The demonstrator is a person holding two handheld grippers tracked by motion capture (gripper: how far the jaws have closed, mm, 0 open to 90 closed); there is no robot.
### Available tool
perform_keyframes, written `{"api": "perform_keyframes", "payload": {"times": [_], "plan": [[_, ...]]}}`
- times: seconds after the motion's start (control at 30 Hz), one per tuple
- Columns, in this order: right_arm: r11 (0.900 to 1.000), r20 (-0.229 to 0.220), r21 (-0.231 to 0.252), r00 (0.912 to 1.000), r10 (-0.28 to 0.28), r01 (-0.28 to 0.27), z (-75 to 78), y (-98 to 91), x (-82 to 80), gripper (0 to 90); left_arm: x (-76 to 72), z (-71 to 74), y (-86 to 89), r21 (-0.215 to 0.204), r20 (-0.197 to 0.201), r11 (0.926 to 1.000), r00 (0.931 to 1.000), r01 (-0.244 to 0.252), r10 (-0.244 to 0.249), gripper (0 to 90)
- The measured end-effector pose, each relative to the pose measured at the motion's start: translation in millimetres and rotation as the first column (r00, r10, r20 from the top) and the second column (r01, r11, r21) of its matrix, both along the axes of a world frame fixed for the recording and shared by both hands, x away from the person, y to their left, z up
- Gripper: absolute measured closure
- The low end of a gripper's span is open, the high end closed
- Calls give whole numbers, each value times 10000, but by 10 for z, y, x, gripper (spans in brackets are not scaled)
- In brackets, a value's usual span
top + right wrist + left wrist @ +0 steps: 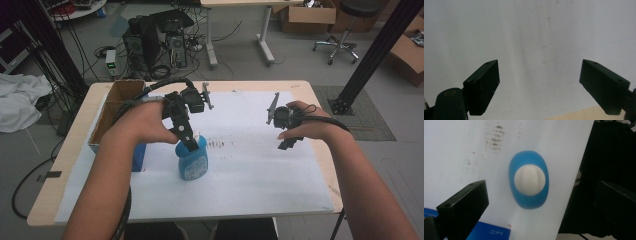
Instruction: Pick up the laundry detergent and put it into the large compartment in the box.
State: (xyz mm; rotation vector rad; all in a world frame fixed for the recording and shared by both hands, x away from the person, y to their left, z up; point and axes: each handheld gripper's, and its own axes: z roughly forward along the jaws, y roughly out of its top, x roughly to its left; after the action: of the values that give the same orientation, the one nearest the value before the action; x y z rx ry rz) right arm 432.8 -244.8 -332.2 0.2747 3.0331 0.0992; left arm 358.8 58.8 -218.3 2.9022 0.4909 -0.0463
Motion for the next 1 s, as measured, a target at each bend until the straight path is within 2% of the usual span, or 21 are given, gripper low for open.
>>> {"api": "perform_keyframes", "payload": {"times": [0.37, 0.6, 0.7, 0.8, 0.9, 1.0], "plan": [[10000, 16, -77, 10000, 62, -62, -17, 17, -11, 165, 9, -176, 50, 247, -198, 9991, 9992, -348, 353, 1], [10000, 53, -58, 10000, 80, -80, -33, 40, -13, 165, 6, -245, -14, 493, -233, 9979, 9988, -416, 428, 1], [10000, 51, -43, 10000, 71, -71, -33, 37, -13, 165, 23, -280, -33, 760, -225, 9963, 9989, -400, 418, 1], [10000, 76, -70, 9999, 68, -68, -32, 35, -12, 165, 47, -314, -45, 919, -317, 9939, 9974, -610, 641, 1], [10000, 80, -23, 9999, 78, -78, -49, 45, -17, 165, 57, -347, -69, 946, -407, 9928, 9962, -734, 775, 1], [9999, 89, -61, 9999, 104, -103, -56, 55, -18, 165, 62, -380, -95, 1000, -423, 9928, 9966, -665, 710, 1]]}}
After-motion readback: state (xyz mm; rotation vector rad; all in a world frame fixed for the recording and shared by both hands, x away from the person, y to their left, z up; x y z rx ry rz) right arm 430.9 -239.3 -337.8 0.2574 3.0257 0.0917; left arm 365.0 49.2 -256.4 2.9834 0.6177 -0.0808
